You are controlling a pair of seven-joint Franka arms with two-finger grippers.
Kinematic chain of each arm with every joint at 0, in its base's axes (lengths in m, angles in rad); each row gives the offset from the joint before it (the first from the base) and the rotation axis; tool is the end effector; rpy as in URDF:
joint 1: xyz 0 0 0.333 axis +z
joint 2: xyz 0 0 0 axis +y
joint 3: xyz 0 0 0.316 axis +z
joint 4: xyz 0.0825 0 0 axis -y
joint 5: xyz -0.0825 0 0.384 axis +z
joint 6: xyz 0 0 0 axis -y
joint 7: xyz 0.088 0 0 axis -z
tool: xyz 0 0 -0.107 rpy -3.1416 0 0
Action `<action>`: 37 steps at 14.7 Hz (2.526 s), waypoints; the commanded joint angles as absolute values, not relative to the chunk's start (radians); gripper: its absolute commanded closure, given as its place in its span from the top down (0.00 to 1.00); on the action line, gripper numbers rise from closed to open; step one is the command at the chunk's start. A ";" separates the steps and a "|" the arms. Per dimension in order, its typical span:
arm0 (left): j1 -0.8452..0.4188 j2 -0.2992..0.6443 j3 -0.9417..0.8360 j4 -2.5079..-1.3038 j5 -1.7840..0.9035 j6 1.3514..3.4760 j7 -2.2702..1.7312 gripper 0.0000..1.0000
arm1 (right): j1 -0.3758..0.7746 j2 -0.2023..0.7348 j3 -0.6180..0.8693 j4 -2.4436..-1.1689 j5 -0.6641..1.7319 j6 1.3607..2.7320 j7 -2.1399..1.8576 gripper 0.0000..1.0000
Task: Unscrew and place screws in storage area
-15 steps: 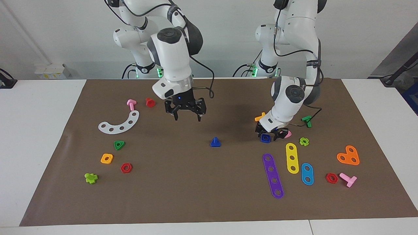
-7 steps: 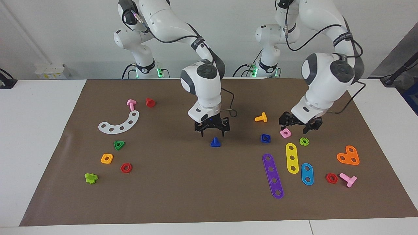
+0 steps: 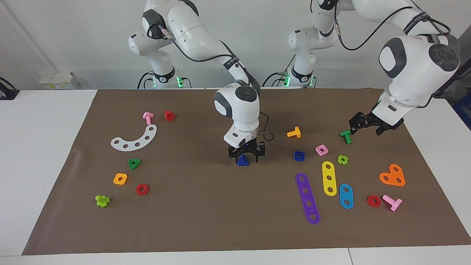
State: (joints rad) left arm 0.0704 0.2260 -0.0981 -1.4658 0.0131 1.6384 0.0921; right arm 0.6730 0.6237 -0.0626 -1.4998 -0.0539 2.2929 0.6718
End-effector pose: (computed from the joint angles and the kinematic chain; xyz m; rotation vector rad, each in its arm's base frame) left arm 0.6243 -0.0097 0.5471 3.1243 -0.1863 -0.0814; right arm 0.5913 0.4220 0.3201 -3.0899 0.0221 -0.2844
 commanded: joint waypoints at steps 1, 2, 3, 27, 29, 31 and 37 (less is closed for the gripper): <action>0.086 0.147 -0.104 -1.465 0.028 1.591 0.097 1.00 | 0.670 0.621 -0.064 -1.516 -0.067 2.280 0.654 0.61; 0.086 0.131 -0.104 -1.466 0.026 1.589 0.097 1.00 | 0.670 0.620 -0.063 -1.517 -0.067 2.272 0.649 0.59; 0.086 0.120 -0.106 -1.470 0.026 1.589 0.092 1.00 | 0.670 0.617 -0.063 -1.520 -0.067 2.261 0.644 0.55; 0.081 -0.014 -0.115 -1.562 0.025 1.581 0.046 1.00 | 0.502 0.396 -0.069 -1.606 -0.043 2.163 0.468 0.00; 0.084 -0.021 -0.112 -1.585 0.025 1.589 0.054 1.00 | 0.421 0.297 -0.069 -1.714 -0.043 2.163 0.369 0.00; 0.106 -0.025 -0.110 -1.589 0.025 1.580 0.048 1.00 | 0.329 0.240 -0.067 -1.790 -0.016 2.163 0.249 0.00; 0.109 -0.025 -0.110 -1.589 0.025 1.577 0.048 1.00 | 0.112 0.206 -0.069 -1.949 0.112 2.221 -0.078 0.00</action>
State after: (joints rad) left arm 0.1012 -0.0004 -0.1026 -1.5639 0.0137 1.5765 0.0546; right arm 0.1597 0.2402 -0.0874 -1.8530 0.0679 2.1614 -0.0033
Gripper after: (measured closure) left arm 0.000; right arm 0.806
